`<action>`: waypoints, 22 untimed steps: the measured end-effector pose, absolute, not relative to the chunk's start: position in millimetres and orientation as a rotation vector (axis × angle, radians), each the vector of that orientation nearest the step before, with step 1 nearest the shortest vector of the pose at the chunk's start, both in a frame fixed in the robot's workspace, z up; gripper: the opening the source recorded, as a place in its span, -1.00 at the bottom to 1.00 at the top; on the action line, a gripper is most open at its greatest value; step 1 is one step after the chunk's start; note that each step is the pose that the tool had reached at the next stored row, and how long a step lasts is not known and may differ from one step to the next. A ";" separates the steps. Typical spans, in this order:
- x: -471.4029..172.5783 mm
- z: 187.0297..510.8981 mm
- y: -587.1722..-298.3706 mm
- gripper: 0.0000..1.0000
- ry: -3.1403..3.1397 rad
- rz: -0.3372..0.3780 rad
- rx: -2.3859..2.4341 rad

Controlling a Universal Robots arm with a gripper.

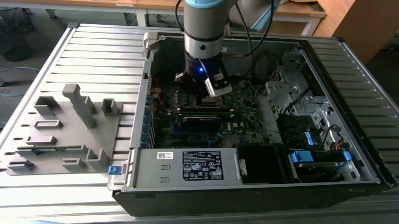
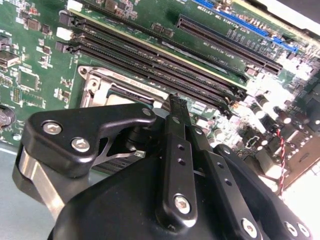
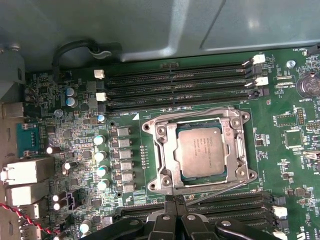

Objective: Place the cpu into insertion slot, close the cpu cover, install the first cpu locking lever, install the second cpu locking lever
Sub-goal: 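Install the second cpu locking lever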

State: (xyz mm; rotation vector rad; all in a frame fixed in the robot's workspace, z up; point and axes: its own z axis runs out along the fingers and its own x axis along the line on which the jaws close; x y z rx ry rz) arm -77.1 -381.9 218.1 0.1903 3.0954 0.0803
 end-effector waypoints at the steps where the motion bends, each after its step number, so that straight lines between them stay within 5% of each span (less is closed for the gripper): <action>1: -77.5 217.7 -381.8 -0.79 3.095 0.080 0.190; 22: -80.1 208.9 -382.1 -0.79 3.095 0.082 0.190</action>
